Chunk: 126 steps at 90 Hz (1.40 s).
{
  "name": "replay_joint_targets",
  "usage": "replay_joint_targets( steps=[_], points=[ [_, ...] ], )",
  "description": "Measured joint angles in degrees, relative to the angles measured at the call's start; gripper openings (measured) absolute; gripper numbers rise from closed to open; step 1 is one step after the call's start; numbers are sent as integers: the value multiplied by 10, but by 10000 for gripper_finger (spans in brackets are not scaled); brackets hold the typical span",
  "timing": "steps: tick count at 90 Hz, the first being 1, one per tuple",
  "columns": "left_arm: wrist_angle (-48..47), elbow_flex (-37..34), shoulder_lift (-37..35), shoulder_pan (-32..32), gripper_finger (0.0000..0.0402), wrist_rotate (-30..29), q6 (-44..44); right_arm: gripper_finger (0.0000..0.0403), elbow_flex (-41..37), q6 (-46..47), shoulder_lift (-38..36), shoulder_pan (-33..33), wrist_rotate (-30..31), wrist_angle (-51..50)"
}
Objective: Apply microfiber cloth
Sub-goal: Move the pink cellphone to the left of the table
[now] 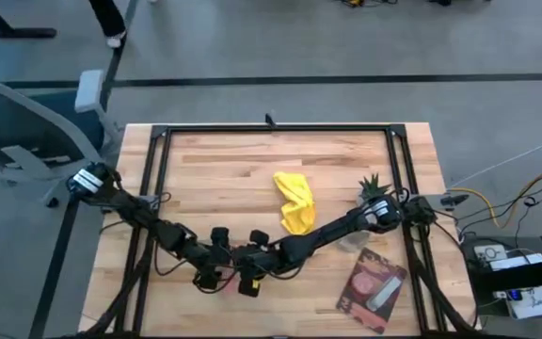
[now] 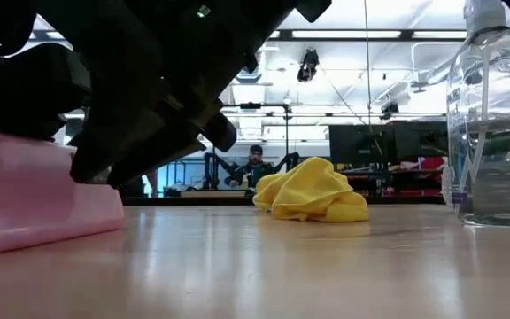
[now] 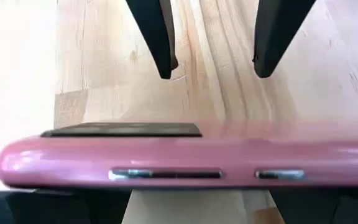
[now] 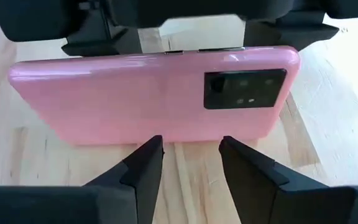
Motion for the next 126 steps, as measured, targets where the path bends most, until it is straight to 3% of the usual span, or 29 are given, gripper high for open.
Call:
replay_joint_targets(
  steps=[47,79,100,113,126],
  points=[
    [4,0,0,0,310,0,-4,151,-50,21,-3,2,-5,0],
    [22,-1,1,-2,310,-1,-28,140,-40,29,-50,52,12,-174],
    [90,-1,14,-9,310,7,-29,160,-54,102,-10,80,38,-140],
    [105,0,46,-9,310,7,-26,173,-52,104,19,81,51,-71],
    [128,0,71,-10,310,-2,-20,178,-53,102,22,76,79,-63]
  ],
)
